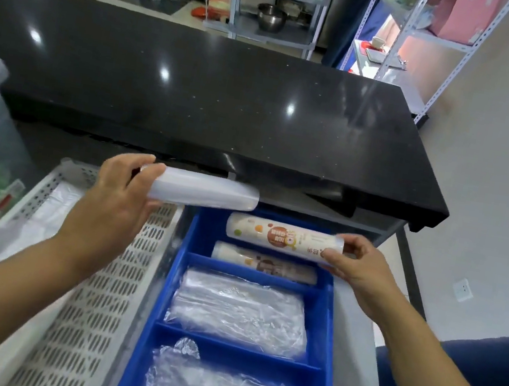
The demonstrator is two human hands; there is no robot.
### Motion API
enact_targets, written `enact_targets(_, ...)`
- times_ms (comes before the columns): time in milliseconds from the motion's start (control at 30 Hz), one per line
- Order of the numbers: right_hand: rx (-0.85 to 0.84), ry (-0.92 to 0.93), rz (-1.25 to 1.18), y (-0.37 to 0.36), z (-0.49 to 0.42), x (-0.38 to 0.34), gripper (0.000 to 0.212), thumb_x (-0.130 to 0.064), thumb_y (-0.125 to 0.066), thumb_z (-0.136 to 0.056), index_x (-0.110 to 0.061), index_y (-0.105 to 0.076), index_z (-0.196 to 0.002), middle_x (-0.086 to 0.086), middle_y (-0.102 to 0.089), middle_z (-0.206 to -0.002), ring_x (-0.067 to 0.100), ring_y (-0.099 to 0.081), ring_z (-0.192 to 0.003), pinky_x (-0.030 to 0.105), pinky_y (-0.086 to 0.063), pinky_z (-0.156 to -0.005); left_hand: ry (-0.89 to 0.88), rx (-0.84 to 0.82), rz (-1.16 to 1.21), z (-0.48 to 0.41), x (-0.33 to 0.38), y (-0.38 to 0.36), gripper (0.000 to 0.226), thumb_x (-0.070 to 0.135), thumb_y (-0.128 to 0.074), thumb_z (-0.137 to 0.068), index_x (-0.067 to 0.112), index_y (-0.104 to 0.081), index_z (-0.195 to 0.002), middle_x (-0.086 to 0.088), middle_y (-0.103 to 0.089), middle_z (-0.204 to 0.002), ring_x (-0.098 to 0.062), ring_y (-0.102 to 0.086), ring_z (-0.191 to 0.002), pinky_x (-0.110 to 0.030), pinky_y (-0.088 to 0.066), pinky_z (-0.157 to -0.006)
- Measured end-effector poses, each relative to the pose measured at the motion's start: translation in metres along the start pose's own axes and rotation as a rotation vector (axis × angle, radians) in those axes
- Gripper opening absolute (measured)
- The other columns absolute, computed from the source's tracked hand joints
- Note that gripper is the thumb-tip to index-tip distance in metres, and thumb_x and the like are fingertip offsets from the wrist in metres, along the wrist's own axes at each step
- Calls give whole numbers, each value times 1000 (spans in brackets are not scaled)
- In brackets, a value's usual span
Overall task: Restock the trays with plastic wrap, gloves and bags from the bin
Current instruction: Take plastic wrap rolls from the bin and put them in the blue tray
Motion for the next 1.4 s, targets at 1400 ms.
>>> enact_targets(1400, 170, 517, 1125, -44, 4, -23, 42, -37, -70, -79, -26, -59, -119, -3, -61, -118, 19, -48, -109, 35, -32, -98, 174, -545, 146, -13, 38, -165, 64, 11, -48, -92, 15, -15, -147, -12, -45, -139, -29, -53, -112, -36, -44, -84)
Point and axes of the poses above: each hand's wrist, its own z-axis away from the middle knuckle, its own y-axis out of the back of the hand, x = y × z, the point moved 10 cm from there along -z, towards the middle knuckle
